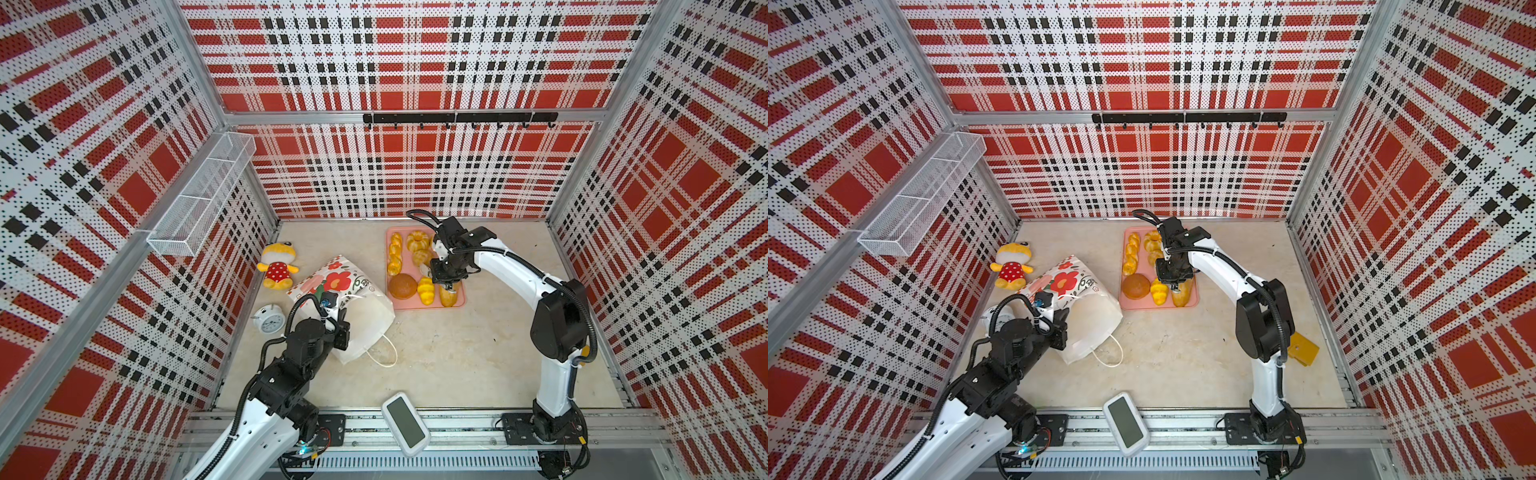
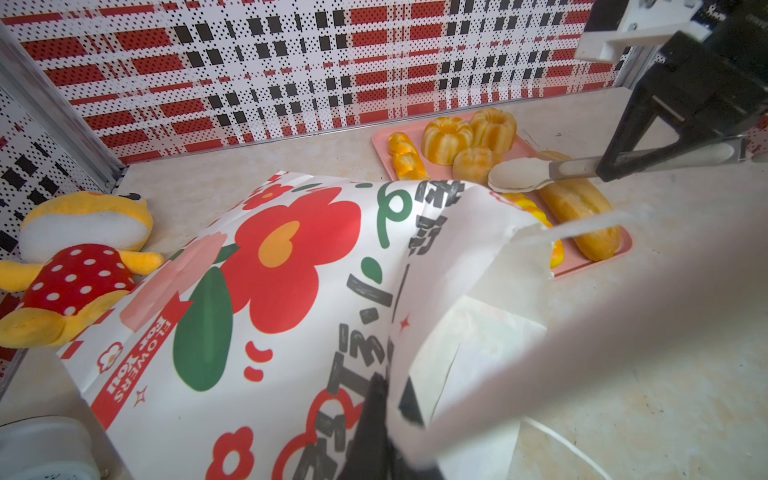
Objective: Take the fake bread out of the paper bag
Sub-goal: 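Swing the tongs back from the tray toward the paper bag, then push the tongs into the bag opening held by the left gripper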
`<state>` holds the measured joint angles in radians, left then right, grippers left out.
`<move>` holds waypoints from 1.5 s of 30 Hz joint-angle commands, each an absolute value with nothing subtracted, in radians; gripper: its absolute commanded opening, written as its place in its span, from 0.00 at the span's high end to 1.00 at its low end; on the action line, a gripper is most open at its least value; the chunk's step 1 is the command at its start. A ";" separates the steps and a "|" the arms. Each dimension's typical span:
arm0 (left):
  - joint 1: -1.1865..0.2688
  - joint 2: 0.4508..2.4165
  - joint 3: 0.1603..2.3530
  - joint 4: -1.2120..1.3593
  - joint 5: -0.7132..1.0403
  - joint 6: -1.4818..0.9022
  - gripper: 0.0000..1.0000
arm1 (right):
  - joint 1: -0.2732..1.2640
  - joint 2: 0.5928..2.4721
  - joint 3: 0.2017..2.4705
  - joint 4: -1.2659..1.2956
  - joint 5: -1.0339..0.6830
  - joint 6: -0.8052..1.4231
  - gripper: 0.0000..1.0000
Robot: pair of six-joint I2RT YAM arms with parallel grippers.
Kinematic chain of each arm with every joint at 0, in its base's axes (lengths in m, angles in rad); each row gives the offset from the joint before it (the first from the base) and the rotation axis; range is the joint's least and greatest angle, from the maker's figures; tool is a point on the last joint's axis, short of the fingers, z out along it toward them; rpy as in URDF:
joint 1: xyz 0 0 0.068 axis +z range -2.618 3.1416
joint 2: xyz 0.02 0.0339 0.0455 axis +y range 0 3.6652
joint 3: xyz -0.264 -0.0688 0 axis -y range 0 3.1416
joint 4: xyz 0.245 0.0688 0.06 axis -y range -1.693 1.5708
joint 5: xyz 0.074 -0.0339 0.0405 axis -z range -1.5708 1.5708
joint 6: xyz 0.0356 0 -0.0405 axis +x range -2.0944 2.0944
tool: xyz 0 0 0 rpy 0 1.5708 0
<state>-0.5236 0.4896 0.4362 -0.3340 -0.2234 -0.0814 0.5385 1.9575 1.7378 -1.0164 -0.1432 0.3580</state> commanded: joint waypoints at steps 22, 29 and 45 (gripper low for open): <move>-0.531 0.461 0.455 -0.353 -0.209 -0.055 1.00 | 0.820 1.202 1.059 -0.614 -0.395 0.693 0.79; -0.529 0.508 0.444 -0.319 -0.205 -0.051 1.00 | 1.086 1.161 0.856 -0.165 -0.291 0.989 0.77; -0.523 0.525 0.430 -0.287 -0.179 -0.041 1.00 | 0.998 1.655 0.981 0.258 -0.331 1.124 0.53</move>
<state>-0.5243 0.5385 0.4362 -0.3218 -0.1909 -0.0360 1.0111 1.6279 0.9302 0.0898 -0.3096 1.0691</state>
